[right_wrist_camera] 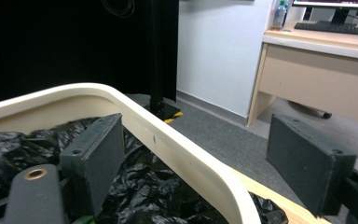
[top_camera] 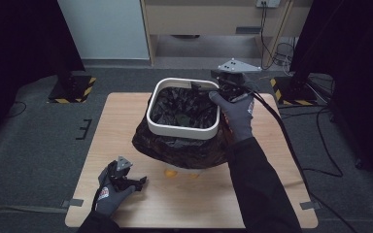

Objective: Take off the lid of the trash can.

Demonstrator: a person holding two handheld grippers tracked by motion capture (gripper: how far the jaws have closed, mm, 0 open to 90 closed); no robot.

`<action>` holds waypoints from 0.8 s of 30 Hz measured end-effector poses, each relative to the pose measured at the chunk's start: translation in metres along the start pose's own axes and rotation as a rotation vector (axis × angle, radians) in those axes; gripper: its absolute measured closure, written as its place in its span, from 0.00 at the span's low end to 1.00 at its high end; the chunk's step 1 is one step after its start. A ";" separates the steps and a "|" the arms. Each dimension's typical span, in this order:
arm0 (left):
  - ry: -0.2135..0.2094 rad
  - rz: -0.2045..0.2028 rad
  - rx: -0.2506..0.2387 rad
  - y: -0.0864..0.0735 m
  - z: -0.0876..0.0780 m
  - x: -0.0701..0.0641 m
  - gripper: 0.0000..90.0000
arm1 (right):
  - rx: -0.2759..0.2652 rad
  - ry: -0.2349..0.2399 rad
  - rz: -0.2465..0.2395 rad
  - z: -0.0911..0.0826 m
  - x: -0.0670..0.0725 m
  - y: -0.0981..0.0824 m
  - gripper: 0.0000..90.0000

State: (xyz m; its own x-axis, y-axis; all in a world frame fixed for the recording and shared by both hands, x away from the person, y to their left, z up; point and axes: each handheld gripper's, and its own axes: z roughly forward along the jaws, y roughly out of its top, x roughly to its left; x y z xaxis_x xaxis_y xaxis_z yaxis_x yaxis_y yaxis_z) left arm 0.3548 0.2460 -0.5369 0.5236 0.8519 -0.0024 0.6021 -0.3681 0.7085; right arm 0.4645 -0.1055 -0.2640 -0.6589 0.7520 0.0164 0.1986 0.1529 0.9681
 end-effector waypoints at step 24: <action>0.000 0.001 0.000 0.000 0.000 0.000 0.00 | 0.093 0.023 0.005 0.007 -0.008 -0.007 0.49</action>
State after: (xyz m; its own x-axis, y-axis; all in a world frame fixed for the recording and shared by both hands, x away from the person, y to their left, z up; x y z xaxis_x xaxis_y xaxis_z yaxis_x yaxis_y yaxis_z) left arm 0.3548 0.2460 -0.5369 0.5240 0.8517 -0.0017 0.6019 -0.3689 0.7083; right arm 0.4731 -0.1082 -0.2729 -0.6743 0.7379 0.0282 0.2680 0.2090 0.9405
